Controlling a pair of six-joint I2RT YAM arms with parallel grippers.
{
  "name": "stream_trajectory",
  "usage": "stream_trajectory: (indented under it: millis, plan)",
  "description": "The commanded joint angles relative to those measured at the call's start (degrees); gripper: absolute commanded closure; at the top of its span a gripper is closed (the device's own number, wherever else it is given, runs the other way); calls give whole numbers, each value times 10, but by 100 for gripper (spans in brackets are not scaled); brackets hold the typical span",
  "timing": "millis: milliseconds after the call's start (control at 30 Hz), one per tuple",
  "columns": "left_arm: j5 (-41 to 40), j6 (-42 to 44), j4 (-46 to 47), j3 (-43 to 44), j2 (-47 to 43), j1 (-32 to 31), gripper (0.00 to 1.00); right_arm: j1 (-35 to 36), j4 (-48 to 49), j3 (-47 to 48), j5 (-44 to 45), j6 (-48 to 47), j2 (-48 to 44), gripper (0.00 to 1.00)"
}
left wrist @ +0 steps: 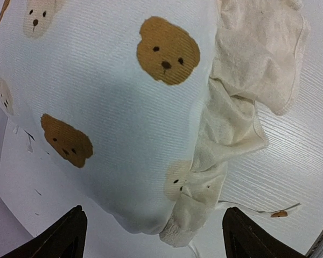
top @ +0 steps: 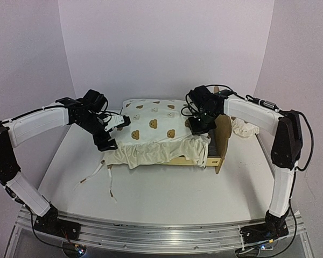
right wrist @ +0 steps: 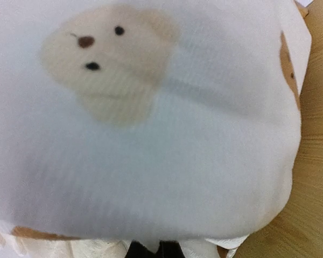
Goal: Set up the pet bed
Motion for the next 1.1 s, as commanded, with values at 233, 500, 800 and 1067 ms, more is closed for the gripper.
stream_trajectory:
  millis: [233, 500, 800, 1067]
  plan:
    - [-6, 9, 24, 21, 15, -2, 11, -16, 4, 101, 23, -15, -37, 100]
    - [-6, 5, 36, 38, 62, -10, 18, -39, 5, 119, 11, -11, -14, 100]
    - [20, -12, 17, 74, 69, -11, 97, -43, 4, 90, -4, -11, -18, 96]
    - [80, -88, -25, 184, 106, -11, 100, -36, 2, 95, -77, -36, -51, 60]
